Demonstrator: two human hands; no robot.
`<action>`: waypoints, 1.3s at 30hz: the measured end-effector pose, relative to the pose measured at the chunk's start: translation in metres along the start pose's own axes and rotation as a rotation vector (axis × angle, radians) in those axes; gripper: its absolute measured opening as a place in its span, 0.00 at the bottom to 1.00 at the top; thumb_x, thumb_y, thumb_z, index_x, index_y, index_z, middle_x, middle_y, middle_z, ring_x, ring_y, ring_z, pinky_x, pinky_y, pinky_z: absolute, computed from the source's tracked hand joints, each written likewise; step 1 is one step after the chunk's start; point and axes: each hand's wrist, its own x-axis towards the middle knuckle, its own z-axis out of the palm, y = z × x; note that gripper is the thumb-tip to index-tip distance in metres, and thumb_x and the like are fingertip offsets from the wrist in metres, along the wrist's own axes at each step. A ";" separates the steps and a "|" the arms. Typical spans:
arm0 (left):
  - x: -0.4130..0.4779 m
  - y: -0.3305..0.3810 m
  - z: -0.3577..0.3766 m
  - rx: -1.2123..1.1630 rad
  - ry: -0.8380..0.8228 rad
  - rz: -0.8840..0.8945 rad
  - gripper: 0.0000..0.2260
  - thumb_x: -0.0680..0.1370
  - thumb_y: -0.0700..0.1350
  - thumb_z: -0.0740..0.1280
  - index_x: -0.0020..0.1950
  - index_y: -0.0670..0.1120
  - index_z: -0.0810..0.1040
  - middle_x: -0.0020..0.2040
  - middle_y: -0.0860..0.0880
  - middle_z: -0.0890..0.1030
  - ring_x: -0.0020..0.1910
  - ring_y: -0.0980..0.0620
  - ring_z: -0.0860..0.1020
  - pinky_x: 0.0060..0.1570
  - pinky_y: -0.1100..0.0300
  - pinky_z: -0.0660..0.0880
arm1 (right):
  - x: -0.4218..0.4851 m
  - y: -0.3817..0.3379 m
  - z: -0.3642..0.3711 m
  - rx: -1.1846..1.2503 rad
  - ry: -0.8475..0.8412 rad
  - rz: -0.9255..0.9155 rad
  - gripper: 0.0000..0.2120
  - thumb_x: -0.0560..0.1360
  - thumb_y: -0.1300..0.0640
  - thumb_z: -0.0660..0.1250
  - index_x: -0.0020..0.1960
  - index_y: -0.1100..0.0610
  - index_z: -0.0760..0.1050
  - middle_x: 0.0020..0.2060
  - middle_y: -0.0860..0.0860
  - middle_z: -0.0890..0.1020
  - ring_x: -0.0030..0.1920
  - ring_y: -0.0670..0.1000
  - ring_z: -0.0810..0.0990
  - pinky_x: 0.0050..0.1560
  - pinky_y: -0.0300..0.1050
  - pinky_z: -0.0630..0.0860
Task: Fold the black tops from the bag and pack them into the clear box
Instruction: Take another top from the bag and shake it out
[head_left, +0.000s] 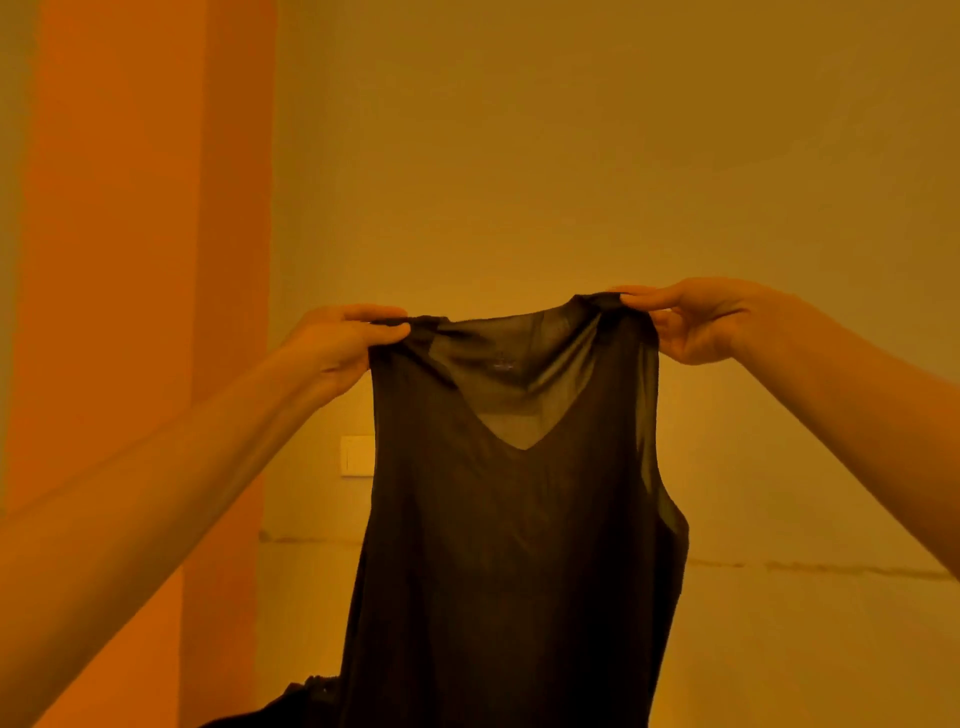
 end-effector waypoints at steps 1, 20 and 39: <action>0.000 -0.002 -0.007 0.138 -0.013 0.040 0.06 0.76 0.32 0.72 0.49 0.42 0.83 0.50 0.43 0.82 0.53 0.47 0.82 0.43 0.64 0.80 | 0.003 0.001 0.001 -0.023 0.000 -0.049 0.20 0.63 0.72 0.73 0.53 0.60 0.83 0.46 0.59 0.86 0.40 0.55 0.87 0.34 0.42 0.82; -0.014 0.014 -0.056 0.496 -0.324 0.285 0.28 0.53 0.74 0.79 0.37 0.52 0.83 0.37 0.49 0.80 0.39 0.56 0.78 0.40 0.65 0.72 | 0.001 0.016 -0.004 -0.535 -0.114 -0.568 0.12 0.75 0.48 0.67 0.39 0.55 0.73 0.33 0.45 0.77 0.37 0.42 0.76 0.43 0.36 0.72; -0.032 0.010 -0.054 0.623 -0.541 0.312 0.12 0.64 0.48 0.79 0.43 0.46 0.83 0.36 0.50 0.81 0.36 0.56 0.78 0.36 0.68 0.73 | -0.001 0.047 0.010 -0.612 -0.189 -0.458 0.15 0.81 0.50 0.65 0.41 0.58 0.77 0.32 0.48 0.77 0.33 0.43 0.76 0.33 0.33 0.72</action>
